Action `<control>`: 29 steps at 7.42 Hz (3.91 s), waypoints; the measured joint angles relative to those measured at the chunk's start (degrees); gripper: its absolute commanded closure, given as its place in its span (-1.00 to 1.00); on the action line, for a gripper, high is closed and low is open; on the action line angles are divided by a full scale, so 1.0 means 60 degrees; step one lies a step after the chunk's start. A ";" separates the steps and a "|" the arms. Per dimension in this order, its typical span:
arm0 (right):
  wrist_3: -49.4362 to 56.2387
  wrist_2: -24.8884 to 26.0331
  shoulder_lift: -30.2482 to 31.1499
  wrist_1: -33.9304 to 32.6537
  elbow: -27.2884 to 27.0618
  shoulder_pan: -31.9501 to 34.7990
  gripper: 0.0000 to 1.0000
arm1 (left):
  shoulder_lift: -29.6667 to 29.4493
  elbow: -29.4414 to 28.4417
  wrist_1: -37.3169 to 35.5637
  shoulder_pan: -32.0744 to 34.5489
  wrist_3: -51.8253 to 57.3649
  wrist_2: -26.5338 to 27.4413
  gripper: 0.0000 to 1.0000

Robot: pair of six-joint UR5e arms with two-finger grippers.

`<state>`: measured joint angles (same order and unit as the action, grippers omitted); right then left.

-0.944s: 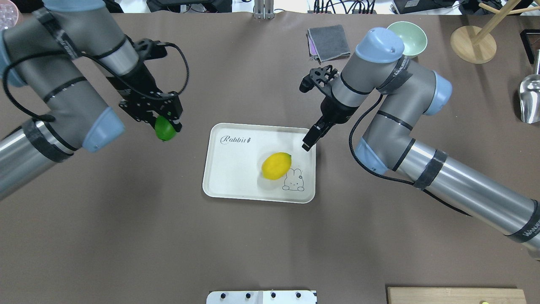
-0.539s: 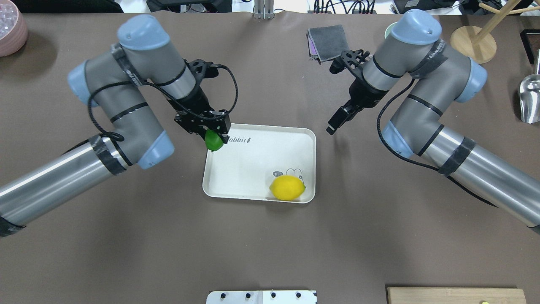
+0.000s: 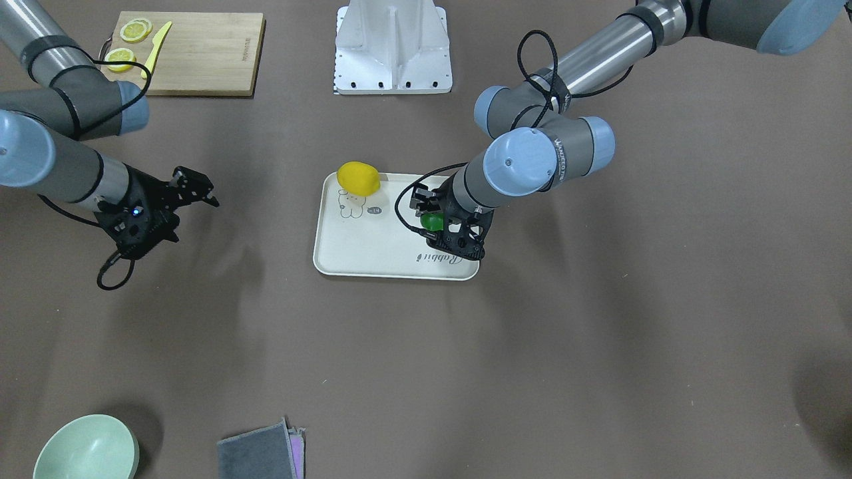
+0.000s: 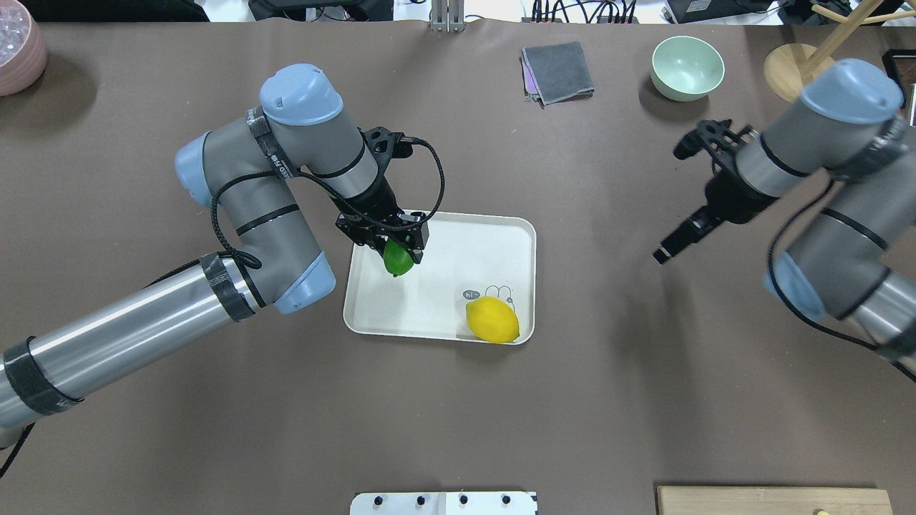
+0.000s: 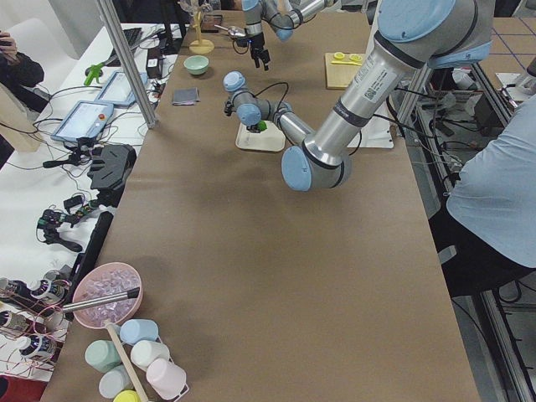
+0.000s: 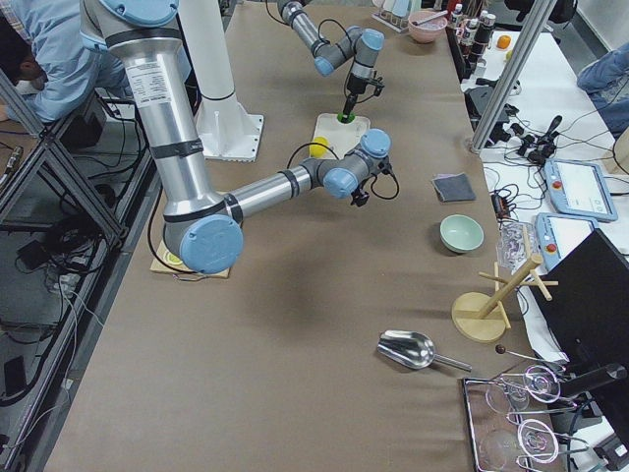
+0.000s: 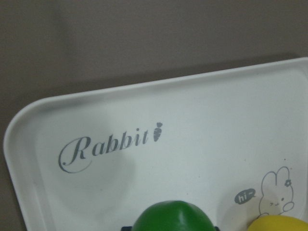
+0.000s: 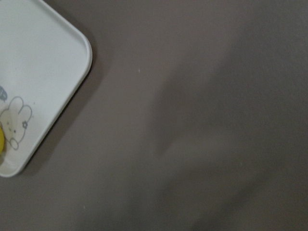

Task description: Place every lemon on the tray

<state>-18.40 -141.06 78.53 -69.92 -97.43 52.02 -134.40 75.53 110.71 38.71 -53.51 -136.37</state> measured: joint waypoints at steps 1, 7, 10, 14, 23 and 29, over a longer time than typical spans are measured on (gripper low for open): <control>0.0012 0.0000 0.0693 0.0025 -0.0553 0.0122 -0.98 | 0.0022 0.0007 -0.0003 -0.0018 0.0009 0.0006 -0.96; -0.0056 0.0176 0.3024 -0.0040 -0.1667 0.1751 -0.98 | 0.0546 0.0264 0.0431 0.0348 0.0121 -0.0030 -0.96; 0.0051 0.0532 0.3329 -0.1350 -0.1725 0.2621 -0.98 | 0.1332 0.2026 -0.0727 0.1866 0.0460 0.0137 -0.96; 0.1780 0.1395 0.2565 -0.4436 -0.1765 0.3894 -0.98 | 0.3507 0.3866 -0.2953 0.4269 0.4965 0.1875 -0.96; 0.2801 0.1473 0.1197 -0.5173 0.0298 0.4805 -0.99 | 0.8177 0.4036 -0.3395 0.8350 0.8400 0.0681 -0.96; 0.2576 0.1402 0.1159 -0.5080 0.0422 0.4985 -0.99 | 0.8294 0.3937 -0.3445 0.8620 0.8903 0.0595 -0.96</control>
<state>-2.95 -132.65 85.48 -100.40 -94.90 81.94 -84.64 99.15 90.04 90.43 -0.09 -132.80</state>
